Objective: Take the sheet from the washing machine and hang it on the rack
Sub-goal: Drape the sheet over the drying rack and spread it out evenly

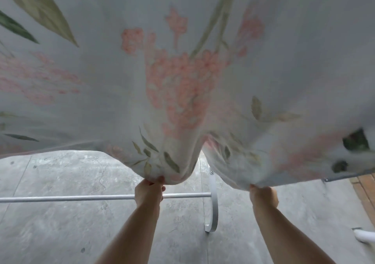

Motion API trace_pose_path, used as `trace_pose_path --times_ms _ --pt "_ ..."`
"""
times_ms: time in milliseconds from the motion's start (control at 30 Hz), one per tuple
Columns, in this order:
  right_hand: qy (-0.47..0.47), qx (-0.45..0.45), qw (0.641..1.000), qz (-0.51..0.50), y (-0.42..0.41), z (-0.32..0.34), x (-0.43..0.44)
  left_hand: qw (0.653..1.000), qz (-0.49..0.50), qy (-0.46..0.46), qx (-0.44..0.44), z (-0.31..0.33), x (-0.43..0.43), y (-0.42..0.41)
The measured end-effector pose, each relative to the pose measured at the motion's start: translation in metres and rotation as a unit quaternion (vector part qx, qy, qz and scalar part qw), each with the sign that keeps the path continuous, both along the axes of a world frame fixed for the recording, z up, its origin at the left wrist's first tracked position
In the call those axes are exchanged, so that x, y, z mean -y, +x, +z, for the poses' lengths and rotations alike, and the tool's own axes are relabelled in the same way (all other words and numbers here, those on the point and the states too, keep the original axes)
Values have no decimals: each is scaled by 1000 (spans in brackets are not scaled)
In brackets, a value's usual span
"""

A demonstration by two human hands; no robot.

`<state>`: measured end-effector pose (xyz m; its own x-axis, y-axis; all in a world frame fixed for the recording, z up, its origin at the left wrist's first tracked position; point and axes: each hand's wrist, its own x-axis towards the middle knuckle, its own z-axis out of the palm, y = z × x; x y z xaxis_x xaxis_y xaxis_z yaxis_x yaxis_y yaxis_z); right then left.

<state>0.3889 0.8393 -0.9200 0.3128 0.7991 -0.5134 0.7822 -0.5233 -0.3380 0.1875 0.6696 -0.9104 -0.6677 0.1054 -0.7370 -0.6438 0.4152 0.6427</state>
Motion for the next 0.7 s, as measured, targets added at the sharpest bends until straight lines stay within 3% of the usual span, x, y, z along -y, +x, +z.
trace_pose_path --times_ms 100,300,400,700 --pt "-25 26 999 3 27 1 -1 1000 -9 15 11 -7 -3 2" --pt "-89 -46 993 -56 14 5 30 994 -31 32 99 9 17 15" --pt "-175 -100 978 -46 -21 35 69 995 -35 31 85 42 47 1" --pt "-242 -255 931 100 -146 168 183 997 -64 48 -4 190 161 -60"
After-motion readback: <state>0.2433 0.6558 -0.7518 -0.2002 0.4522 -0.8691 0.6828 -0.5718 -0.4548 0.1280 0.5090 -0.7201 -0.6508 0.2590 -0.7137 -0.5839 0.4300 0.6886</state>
